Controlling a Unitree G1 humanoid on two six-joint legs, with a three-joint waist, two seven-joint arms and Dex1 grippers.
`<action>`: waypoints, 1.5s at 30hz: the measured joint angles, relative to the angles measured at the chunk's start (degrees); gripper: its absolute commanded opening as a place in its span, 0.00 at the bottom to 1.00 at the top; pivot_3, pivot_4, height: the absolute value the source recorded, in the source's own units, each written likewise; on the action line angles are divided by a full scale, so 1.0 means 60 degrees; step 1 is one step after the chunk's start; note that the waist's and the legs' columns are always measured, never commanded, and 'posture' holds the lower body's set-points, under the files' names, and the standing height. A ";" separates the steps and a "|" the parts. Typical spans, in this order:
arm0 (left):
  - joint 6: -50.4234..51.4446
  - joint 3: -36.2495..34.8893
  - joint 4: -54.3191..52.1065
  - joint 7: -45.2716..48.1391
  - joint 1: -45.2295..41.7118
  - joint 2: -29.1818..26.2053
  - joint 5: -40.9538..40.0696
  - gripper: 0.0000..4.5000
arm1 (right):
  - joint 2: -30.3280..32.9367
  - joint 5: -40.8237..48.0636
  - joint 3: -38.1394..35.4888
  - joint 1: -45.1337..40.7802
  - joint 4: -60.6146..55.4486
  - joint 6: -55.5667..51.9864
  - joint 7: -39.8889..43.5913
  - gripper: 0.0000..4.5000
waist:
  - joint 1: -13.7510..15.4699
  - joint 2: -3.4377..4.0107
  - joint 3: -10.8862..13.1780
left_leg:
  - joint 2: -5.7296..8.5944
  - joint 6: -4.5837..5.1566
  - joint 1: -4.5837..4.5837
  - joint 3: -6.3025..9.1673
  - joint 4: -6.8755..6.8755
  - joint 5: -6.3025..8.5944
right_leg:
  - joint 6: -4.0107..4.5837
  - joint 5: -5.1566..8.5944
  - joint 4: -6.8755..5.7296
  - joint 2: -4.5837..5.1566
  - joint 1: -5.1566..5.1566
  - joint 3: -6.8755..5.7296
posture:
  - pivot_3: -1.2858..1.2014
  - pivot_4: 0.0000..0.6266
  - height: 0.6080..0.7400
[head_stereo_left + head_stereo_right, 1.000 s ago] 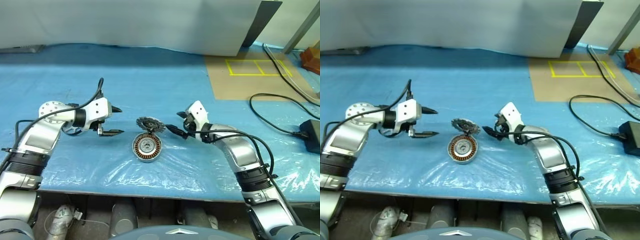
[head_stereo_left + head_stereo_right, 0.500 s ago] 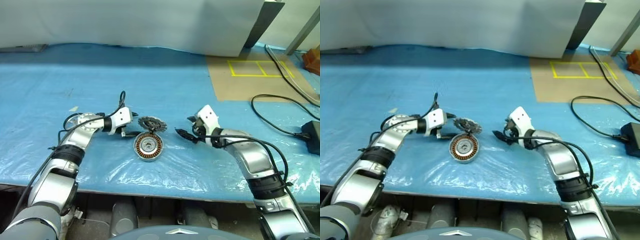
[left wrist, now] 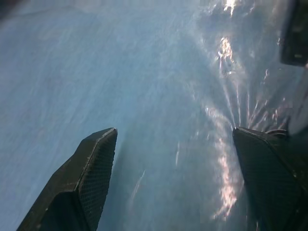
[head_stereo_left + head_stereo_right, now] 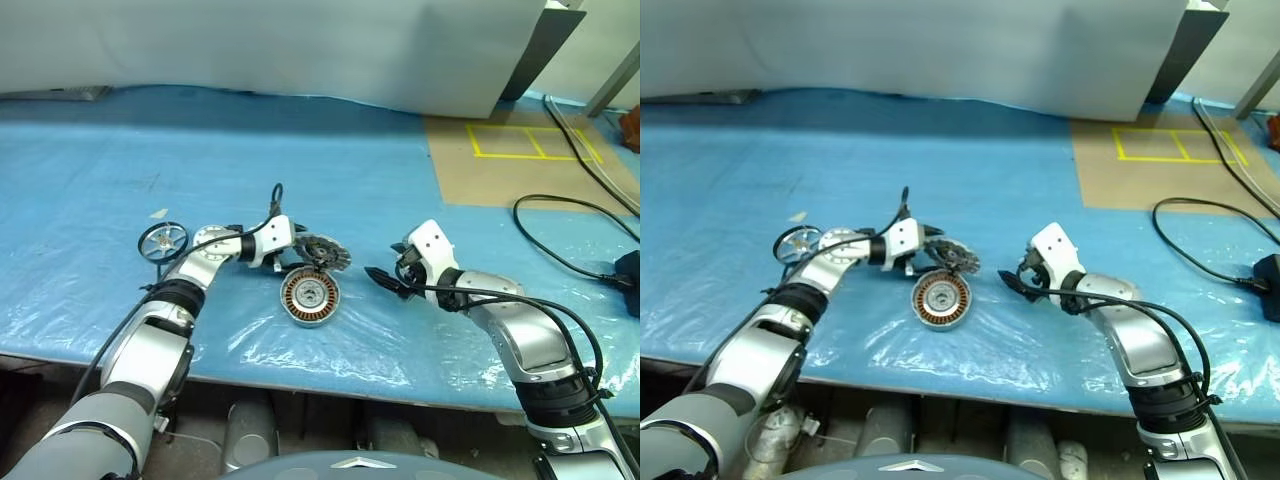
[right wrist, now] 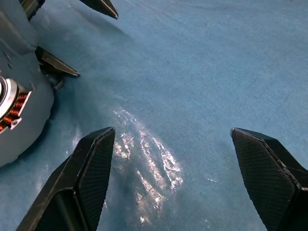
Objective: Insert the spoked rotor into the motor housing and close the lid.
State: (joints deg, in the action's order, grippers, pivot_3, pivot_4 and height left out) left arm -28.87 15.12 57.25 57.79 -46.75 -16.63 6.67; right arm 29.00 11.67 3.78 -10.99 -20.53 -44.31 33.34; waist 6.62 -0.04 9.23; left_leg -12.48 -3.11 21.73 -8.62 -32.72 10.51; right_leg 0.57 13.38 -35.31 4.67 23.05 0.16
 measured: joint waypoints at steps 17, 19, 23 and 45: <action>-0.0891 0.0065 0.1014 -0.1030 -0.0425 0.0949 0.0661 0.90 | -0.0268 0.0206 -0.0337 0.0626 -0.0875 -0.0596 -0.0842 0.90 | 0.0105 -0.0003 -0.0002 | 0.0103 0.0004 -0.0019 0.0015 0.0040 -0.0002 | -0.0079 0.0017 0.0037 0.0090 -0.0040 -0.0003 | 0.52 0.24 1.00; -0.0854 -0.0003 0.0996 -0.1212 -0.0387 0.0910 0.0607 0.90 | -0.0312 0.0222 -0.0335 0.0608 -0.0854 -0.0571 -0.0845 0.90 | 0.0082 -0.0003 -0.0001 | 0.0102 0.0006 -0.0018 0.0016 0.0040 -0.0003 | -0.0079 0.0017 0.0040 0.0088 -0.0038 -0.0002 | 0.52 0.24 1.00; -0.0492 -0.0524 0.0687 -0.1001 -0.0145 0.0444 0.0083 0.90 | -0.0319 0.0222 -0.0329 0.0487 -0.0784 -0.0473 -0.0826 0.90 | -0.0039 -0.0007 0.0001 | 0.0098 0.0008 -0.0015 0.0017 0.0053 -0.0005 | -0.0079 0.0017 0.0049 0.0077 -0.0023 0.0000 | 0.52 0.24 1.00; 0.4167 0.0268 -1.0108 0.4206 0.3184 -0.3599 -0.3070 0.90 | -0.0109 0.0114 -0.0032 0.0148 0.0535 0.0262 -0.0370 0.90 | -0.0232 0.0000 0.0013 | 0.0092 0.0014 0.0009 -0.0006 0.0124 -0.0009 | -0.0049 0.0039 0.0074 0.0069 0.0031 -0.0003 | 0.52 0.24 1.00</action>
State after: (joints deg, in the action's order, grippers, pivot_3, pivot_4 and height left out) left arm -3.87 16.73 -3.40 83.03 -27.65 -38.23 -11.76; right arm 28.35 12.35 3.59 -10.10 -17.32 -42.73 31.12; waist 5.23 -0.04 9.31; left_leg -11.93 -3.02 21.79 -8.65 -31.97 10.46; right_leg 0.27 13.62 -34.87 5.09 23.24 0.14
